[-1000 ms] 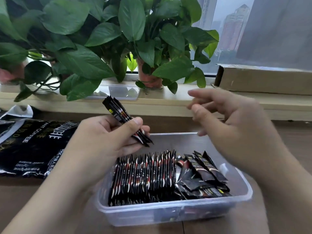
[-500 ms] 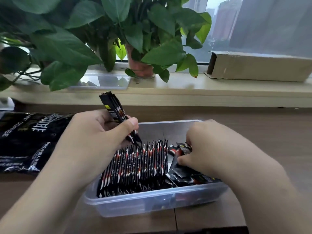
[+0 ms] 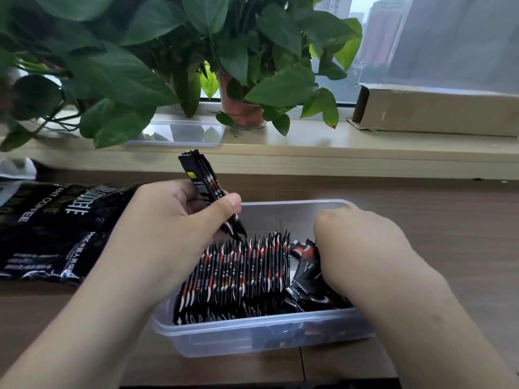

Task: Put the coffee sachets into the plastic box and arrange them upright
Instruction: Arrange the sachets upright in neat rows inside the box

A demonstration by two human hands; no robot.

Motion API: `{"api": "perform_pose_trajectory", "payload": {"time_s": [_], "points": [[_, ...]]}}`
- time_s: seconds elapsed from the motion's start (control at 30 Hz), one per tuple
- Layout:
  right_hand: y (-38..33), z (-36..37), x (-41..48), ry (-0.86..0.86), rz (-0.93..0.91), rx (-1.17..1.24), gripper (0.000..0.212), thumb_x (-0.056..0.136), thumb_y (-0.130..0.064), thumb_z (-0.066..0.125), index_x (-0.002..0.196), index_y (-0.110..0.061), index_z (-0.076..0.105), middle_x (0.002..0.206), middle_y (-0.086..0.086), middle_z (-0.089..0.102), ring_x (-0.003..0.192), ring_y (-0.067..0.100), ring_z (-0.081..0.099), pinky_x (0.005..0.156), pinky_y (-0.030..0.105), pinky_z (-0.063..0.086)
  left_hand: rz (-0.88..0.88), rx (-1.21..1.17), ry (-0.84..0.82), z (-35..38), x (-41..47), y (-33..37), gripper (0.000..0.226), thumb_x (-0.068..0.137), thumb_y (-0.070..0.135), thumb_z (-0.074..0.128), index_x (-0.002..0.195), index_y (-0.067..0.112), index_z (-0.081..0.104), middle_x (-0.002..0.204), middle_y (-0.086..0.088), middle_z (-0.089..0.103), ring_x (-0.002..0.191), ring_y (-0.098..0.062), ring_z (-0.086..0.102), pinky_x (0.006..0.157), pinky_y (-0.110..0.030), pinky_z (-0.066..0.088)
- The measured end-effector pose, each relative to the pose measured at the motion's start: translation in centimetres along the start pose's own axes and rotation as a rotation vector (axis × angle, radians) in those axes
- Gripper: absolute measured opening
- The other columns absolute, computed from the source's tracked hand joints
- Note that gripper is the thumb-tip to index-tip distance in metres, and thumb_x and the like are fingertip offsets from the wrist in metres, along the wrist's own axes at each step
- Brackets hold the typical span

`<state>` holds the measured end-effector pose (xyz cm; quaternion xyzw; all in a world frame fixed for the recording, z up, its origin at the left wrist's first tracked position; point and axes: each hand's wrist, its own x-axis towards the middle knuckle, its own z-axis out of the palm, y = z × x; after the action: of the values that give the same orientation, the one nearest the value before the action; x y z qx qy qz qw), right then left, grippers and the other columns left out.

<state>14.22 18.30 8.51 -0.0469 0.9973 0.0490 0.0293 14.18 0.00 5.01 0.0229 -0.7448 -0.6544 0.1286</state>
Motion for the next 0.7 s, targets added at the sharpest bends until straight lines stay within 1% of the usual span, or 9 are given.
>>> {"api": "perform_pose_trajectory", "payload": {"time_s": [0.17, 0.23, 0.3, 0.33, 0.4, 0.43, 0.53, 0.63, 0.7], "points": [[0.1, -0.1, 0.1, 0.063, 0.018, 0.048, 0.033, 0.084, -0.002, 0.053, 0.063, -0.017, 0.033, 0.067, 0.000, 0.036, 0.052, 0.014, 0.031, 0.051, 0.027, 0.029, 0.019, 0.029, -0.017, -0.2, 0.2, -0.4, 0.007, 0.085, 0.026, 0.076, 0.082, 0.021, 0.079, 0.084, -0.007, 0.081, 0.083, -0.025, 0.079, 0.089, -0.049, 0.059], [0.6, -0.3, 0.1, 0.125, 0.032, 0.087, 0.031, 0.082, -0.004, 0.057, 0.062, -0.017, 0.036, 0.065, 0.001, 0.039, 0.051, 0.015, 0.034, 0.047, 0.027, 0.028, 0.033, 0.041, -0.026, -0.3, 0.3, -0.5, 0.004, 0.085, 0.029, 0.076, 0.083, 0.026, 0.079, 0.085, -0.006, 0.081, 0.084, -0.024, 0.079, 0.089, -0.049, 0.059], [1.2, -0.6, 0.2, 0.214, 0.028, 0.166, 0.024, 0.080, -0.013, 0.065, 0.064, -0.016, 0.048, 0.066, 0.001, 0.049, 0.054, 0.018, 0.044, 0.044, 0.025, 0.029, 0.041, 0.041, -0.039, -0.3, 0.2, -0.4, 0.004, 0.085, 0.029, 0.075, 0.083, 0.029, 0.078, 0.084, -0.005, 0.081, 0.084, -0.023, 0.079, 0.087, -0.046, 0.060], [1.5, -0.7, 0.3, 0.252, 0.017, 0.224, 0.017, 0.080, -0.020, 0.069, 0.068, -0.017, 0.058, 0.069, 0.001, 0.056, 0.058, 0.019, 0.051, 0.045, 0.025, 0.034, 0.040, 0.035, -0.045, -0.3, 0.2, -0.3, 0.004, 0.085, 0.028, 0.075, 0.083, 0.029, 0.078, 0.084, -0.005, 0.081, 0.085, -0.023, 0.078, 0.086, -0.044, 0.061], [2.0, -1.1, 0.4, 0.290, -0.023, 0.409, 0.005, 0.078, -0.027, 0.075, 0.077, -0.024, 0.072, 0.072, -0.003, 0.068, 0.066, 0.017, 0.062, 0.051, 0.027, 0.049, 0.031, 0.013, -0.056, -0.3, 0.2, -0.1, 0.004, 0.084, 0.027, 0.075, 0.082, 0.029, 0.079, 0.084, -0.007, 0.081, 0.086, -0.023, 0.078, 0.085, -0.042, 0.061], [2.1, -1.2, 0.4, 0.290, -0.049, 0.539, 0.003, 0.078, -0.028, 0.076, 0.076, -0.027, 0.075, 0.069, -0.005, 0.070, 0.063, 0.012, 0.063, 0.054, 0.026, 0.052, 0.024, 0.000, -0.060, -0.3, 0.1, 0.0, 0.005, 0.083, 0.026, 0.075, 0.082, 0.029, 0.079, 0.084, -0.007, 0.081, 0.086, -0.023, 0.078, 0.085, -0.042, 0.061], [2.1, -1.3, 0.5, 0.277, -0.125, 0.935, 0.005, 0.076, -0.027, 0.082, 0.076, -0.030, 0.078, 0.066, -0.009, 0.073, 0.061, 0.010, 0.067, 0.061, 0.024, 0.054, 0.017, -0.031, -0.072, -0.2, -0.1, 0.4, 0.009, 0.083, 0.022, 0.074, 0.081, 0.029, 0.079, 0.085, -0.008, 0.081, 0.088, -0.022, 0.078, 0.085, -0.041, 0.061], [1.9, -1.3, 0.7, 0.332, -0.134, 1.220, 0.008, 0.074, -0.026, 0.084, 0.079, -0.029, 0.080, 0.068, -0.009, 0.075, 0.057, 0.013, 0.064, 0.058, 0.018, 0.052, 0.023, -0.013, -0.110, -0.2, -0.4, 0.8, 0.009, 0.083, 0.024, 0.074, 0.083, 0.033, 0.078, 0.086, -0.006, 0.081, 0.090, -0.019, 0.078, 0.085, -0.043, 0.061], [1.6, -1.4, 0.6, 0.334, -0.133, 1.329, 0.010, 0.073, -0.027, 0.084, 0.082, -0.029, 0.081, 0.072, -0.004, 0.077, 0.060, 0.017, 0.066, 0.068, 0.034, 0.059, 0.042, 0.017, -0.131, -0.2, -0.6, 1.0, 0.008, 0.083, 0.029, 0.075, 0.086, 0.036, 0.077, 0.086, -0.001, 0.081, 0.091, -0.016, 0.077, 0.086, -0.045, 0.061]]}}
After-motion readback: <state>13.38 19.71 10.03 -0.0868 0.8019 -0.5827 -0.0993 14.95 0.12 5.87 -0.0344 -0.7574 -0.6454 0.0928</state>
